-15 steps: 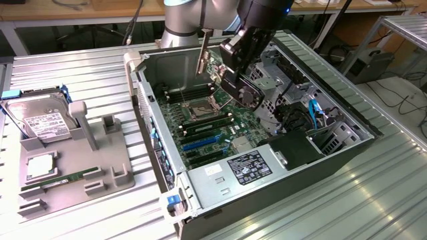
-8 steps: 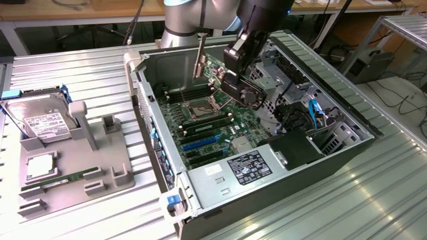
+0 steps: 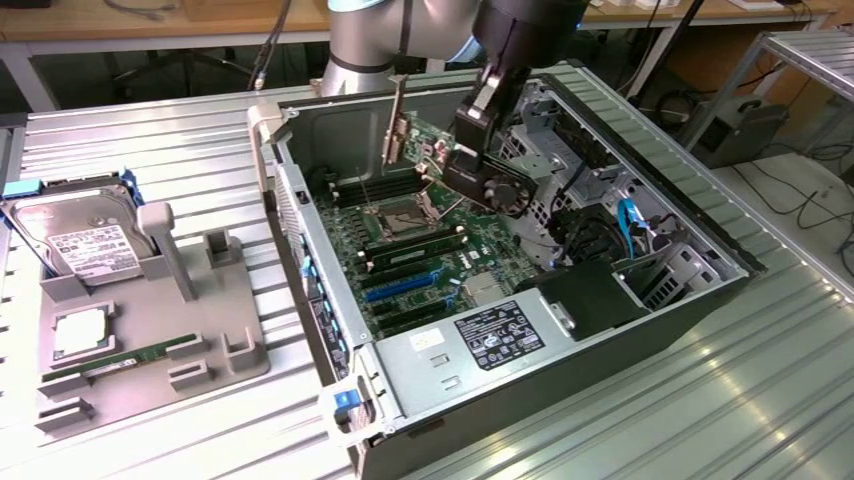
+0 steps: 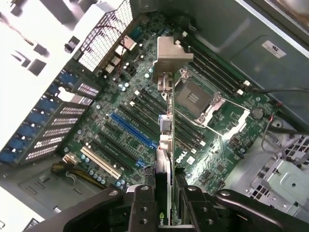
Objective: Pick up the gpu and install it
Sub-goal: 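Insert the gpu into the slot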
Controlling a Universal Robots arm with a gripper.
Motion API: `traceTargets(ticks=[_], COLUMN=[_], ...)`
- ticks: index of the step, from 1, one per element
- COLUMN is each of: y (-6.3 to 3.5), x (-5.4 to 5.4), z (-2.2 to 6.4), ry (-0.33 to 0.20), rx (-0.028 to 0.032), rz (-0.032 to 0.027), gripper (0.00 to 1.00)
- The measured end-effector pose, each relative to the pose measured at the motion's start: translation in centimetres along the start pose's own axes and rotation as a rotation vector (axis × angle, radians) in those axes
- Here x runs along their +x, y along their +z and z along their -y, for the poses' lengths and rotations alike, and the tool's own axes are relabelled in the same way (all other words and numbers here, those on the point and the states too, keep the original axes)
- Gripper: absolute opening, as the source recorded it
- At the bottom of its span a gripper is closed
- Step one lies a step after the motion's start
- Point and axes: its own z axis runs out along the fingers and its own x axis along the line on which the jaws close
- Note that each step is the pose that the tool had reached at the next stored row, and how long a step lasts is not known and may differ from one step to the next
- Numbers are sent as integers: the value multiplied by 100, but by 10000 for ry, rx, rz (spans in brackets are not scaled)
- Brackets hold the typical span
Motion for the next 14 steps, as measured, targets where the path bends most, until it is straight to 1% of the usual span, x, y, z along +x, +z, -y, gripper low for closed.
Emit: traceTargets(ticks=[3,5,6,8,10,14], y=[10,12,14,13,15,24], x=[0,1,1,0,0,1], z=[1,1,0,1,0,1], ry=[-534,-836,-1092,-1431,-1724,-2883], rx=[23,21,-13,-68,-101,-123], rz=[-1,6,40,87,103,27], gripper=[26,26,26,26,26,26])
